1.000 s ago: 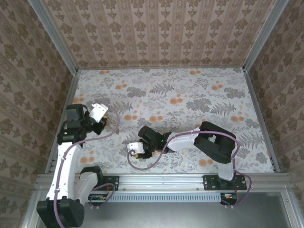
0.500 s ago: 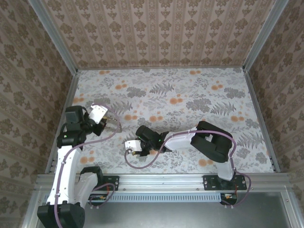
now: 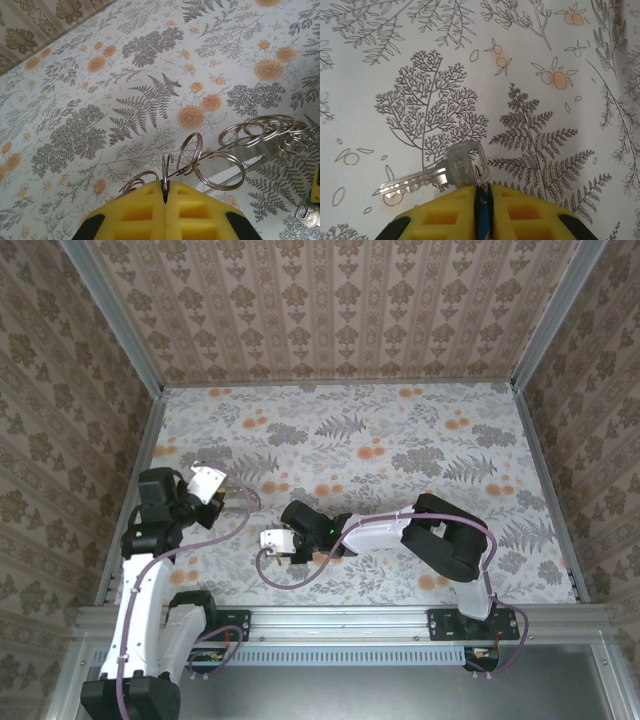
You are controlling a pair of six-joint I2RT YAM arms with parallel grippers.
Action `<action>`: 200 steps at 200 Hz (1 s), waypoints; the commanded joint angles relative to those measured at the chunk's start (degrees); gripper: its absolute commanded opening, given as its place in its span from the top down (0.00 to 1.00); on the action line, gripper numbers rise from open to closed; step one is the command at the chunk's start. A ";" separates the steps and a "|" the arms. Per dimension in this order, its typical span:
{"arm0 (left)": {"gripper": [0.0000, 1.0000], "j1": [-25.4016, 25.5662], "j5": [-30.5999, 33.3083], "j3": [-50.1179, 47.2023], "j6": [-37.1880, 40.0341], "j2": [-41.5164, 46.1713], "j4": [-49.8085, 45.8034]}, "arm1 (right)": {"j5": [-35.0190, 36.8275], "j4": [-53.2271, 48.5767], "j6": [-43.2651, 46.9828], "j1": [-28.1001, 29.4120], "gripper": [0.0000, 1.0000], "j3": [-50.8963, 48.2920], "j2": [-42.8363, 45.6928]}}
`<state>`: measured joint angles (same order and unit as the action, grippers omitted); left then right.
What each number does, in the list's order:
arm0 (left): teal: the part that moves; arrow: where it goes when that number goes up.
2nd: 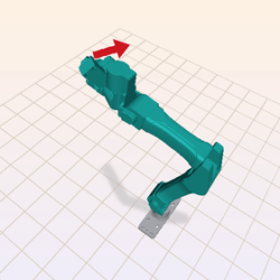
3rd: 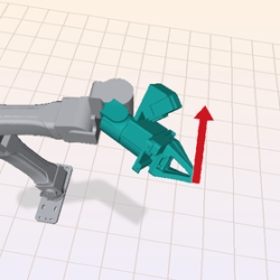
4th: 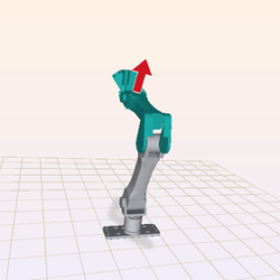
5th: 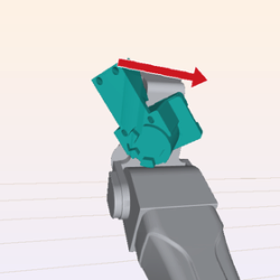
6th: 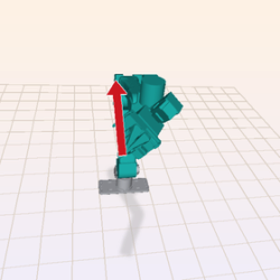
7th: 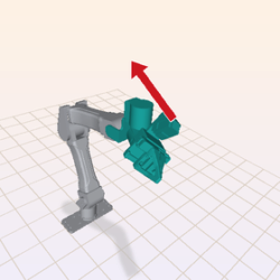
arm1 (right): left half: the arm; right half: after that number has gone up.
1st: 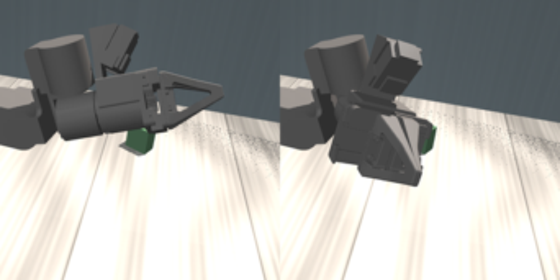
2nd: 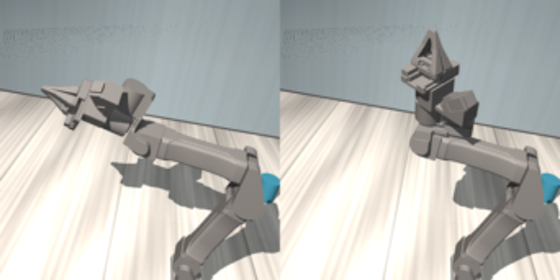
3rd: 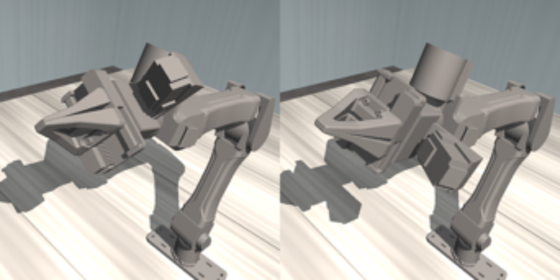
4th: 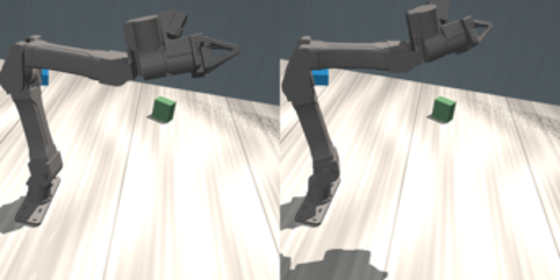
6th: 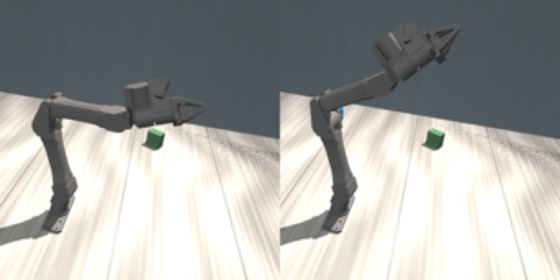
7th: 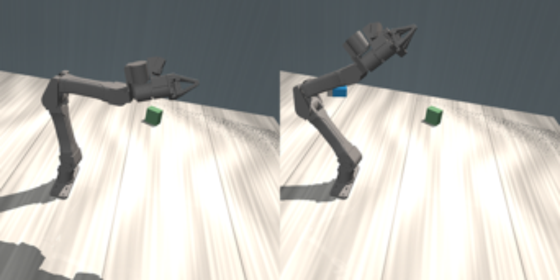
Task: Put the keys on the keyring
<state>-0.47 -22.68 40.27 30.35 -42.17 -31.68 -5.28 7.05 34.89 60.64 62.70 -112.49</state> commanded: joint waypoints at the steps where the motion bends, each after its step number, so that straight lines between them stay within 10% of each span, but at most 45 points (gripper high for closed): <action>1: 1.00 -0.43 -1.58 -0.54 -1.20 1.72 2.58 | 2.38 -2.12 -1.15 0.09 0.82 0.69 -1.37; 59: 1.00 -0.45 -2.02 -0.92 -1.34 2.25 3.03 | -1.75 -5.71 -0.64 0.09 0.80 2.79 -2.62; 120: 1.00 -0.41 -5.04 -1.33 -0.33 3.78 4.10 | -2.66 -2.93 -1.92 -0.38 1.00 -0.38 0.35; 164: 1.00 1.61 -24.68 -3.58 5.76 6.19 7.83 | -2.94 11.16 -12.27 -2.79 1.00 -12.86 10.53; 200: 1.00 6.13 -27.29 -4.30 8.40 7.09 9.54 | -2.11 13.77 -13.24 -7.03 1.00 -23.83 22.30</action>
<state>3.95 -41.78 35.57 34.26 -35.55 -25.06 -7.38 15.62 25.08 56.45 44.49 -98.24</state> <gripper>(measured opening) 0.043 0.067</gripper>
